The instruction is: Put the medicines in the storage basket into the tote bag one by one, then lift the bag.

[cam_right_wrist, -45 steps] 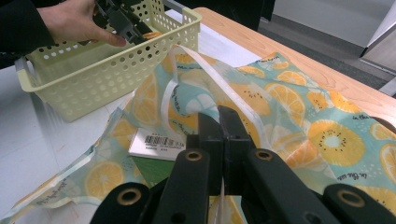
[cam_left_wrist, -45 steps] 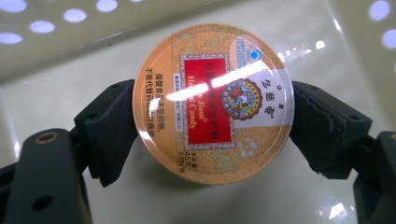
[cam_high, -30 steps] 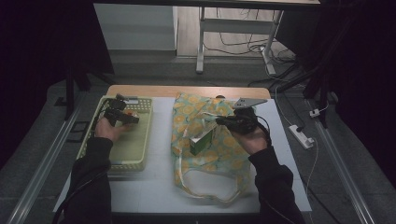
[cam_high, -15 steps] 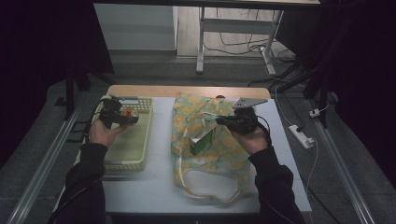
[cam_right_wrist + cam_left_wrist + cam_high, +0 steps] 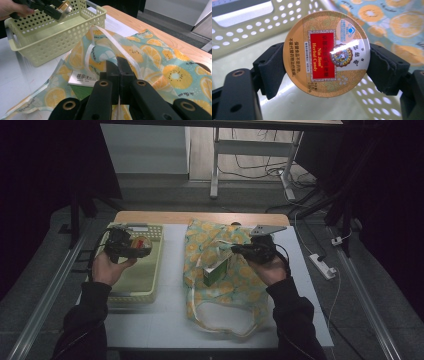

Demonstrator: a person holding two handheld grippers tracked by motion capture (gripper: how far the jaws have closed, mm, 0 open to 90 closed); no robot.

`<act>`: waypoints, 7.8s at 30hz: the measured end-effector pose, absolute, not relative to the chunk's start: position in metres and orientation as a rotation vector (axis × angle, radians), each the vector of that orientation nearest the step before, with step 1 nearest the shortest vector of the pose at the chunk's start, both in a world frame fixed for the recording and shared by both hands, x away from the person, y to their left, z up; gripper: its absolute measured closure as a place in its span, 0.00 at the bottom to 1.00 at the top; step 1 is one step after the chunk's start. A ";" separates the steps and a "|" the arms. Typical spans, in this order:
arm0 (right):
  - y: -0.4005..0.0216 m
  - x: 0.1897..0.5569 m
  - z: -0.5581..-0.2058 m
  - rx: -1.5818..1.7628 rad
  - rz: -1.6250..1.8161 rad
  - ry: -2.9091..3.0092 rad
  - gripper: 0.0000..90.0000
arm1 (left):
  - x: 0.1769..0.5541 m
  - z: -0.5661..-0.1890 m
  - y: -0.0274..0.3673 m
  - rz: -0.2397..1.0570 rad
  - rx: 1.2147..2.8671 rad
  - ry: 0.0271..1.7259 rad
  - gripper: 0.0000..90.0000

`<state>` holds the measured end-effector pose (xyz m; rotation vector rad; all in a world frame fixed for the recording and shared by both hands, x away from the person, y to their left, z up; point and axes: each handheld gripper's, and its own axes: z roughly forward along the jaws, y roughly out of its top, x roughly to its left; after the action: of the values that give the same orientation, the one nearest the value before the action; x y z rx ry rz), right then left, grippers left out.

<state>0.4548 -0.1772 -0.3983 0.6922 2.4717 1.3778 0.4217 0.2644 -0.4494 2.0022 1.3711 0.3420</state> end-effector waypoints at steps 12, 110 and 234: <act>-0.176 0.455 -0.399 0.690 1.377 2.477 0.99 | 0.397 -0.436 0.246 0.341 2.011 1.265 0.23; -0.176 0.455 -0.401 0.692 1.374 2.478 0.99 | 0.390 -0.476 0.014 0.178 2.177 0.753 0.23; -0.178 0.454 -0.401 0.694 1.365 2.485 0.99 | 0.358 -0.502 0.065 -0.003 2.184 0.740 0.00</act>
<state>0.4537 -0.1777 -0.4015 0.6937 2.4846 1.3648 0.3582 0.0651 -0.5019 2.1837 0.7397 -0.0031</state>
